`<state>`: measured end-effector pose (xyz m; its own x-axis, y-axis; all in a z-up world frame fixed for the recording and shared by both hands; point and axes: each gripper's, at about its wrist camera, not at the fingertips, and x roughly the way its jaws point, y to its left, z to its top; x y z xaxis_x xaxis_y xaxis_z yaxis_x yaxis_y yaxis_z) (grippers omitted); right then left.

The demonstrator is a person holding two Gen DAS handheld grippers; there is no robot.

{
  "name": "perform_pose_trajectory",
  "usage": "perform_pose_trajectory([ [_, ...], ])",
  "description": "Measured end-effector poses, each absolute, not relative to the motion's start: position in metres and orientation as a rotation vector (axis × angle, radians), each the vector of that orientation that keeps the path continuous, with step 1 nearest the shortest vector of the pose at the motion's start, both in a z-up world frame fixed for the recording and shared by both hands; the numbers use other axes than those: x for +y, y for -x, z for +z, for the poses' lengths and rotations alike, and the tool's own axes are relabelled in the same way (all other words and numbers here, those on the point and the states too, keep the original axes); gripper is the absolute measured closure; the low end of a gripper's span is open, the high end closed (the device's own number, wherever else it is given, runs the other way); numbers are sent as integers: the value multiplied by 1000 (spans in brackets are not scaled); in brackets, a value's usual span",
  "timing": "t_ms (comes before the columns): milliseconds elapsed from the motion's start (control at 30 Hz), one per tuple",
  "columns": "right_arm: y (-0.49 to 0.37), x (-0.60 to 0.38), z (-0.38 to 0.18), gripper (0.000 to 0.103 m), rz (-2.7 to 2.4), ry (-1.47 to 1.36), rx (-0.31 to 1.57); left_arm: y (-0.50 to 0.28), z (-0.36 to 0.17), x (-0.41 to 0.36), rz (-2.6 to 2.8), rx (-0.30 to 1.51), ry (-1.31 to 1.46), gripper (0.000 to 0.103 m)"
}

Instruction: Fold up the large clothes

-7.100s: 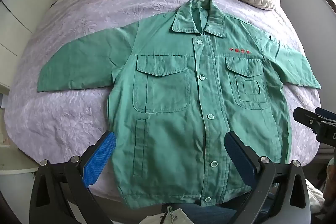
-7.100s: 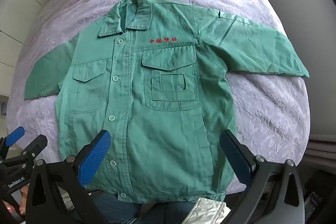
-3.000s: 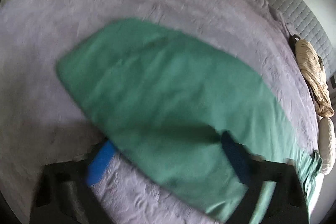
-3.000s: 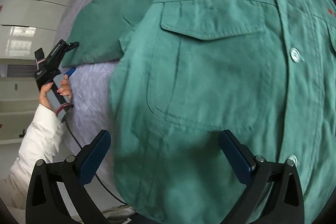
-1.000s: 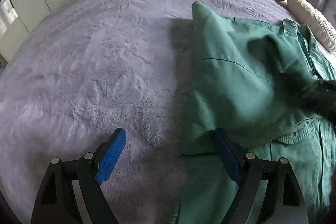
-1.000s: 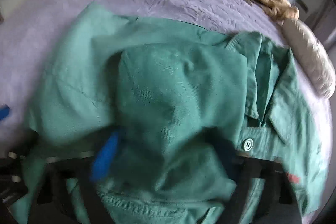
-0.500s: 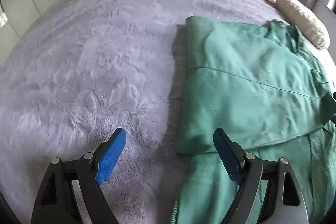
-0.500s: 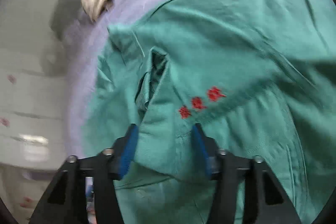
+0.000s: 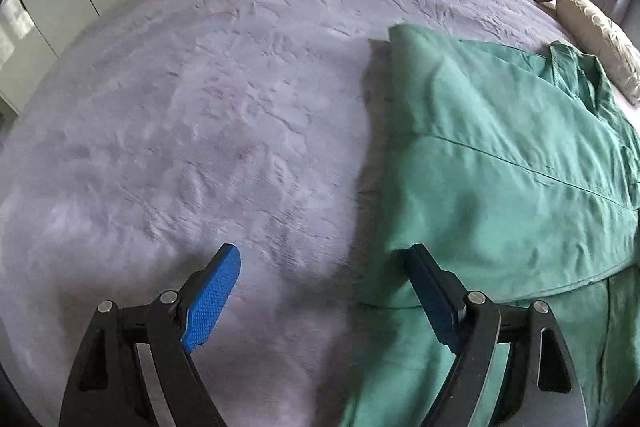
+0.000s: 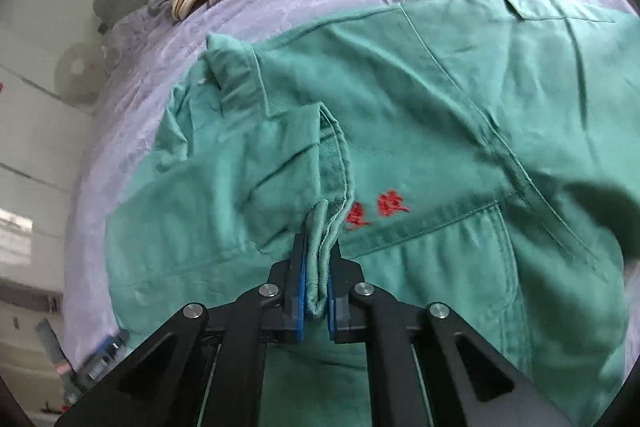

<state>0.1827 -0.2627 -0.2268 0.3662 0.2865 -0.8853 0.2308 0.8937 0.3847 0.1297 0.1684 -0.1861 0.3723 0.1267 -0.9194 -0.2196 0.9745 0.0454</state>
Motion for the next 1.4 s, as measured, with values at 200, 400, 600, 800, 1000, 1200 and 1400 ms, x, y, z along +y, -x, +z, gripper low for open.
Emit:
perform_pose_trajectory([
  [200,-163,-290,-226,84,63,-617,1215,-153,-176,190,148,1175,191,17],
  [400,-165,-285,-226,49,137,-678,1202,-226,-202,176,-2,1249,243,17],
  [600,-177,-265,-225,90,106,-583,1237,-255,-200,165,-60,1232,266,98],
  [800,-189,-250,-196,95,144,-476,1141,-260,-182,171,-34,1143,189,98],
  [1000,-192,-269,-240,96,82,-567,1232,-263,-207,184,114,1185,164,98],
  [1200,-177,-282,-231,90,27,-605,1239,-239,-176,187,123,1138,139,98],
  [1400,-152,-294,-218,87,18,-656,1250,-210,-150,153,12,1143,119,98],
])
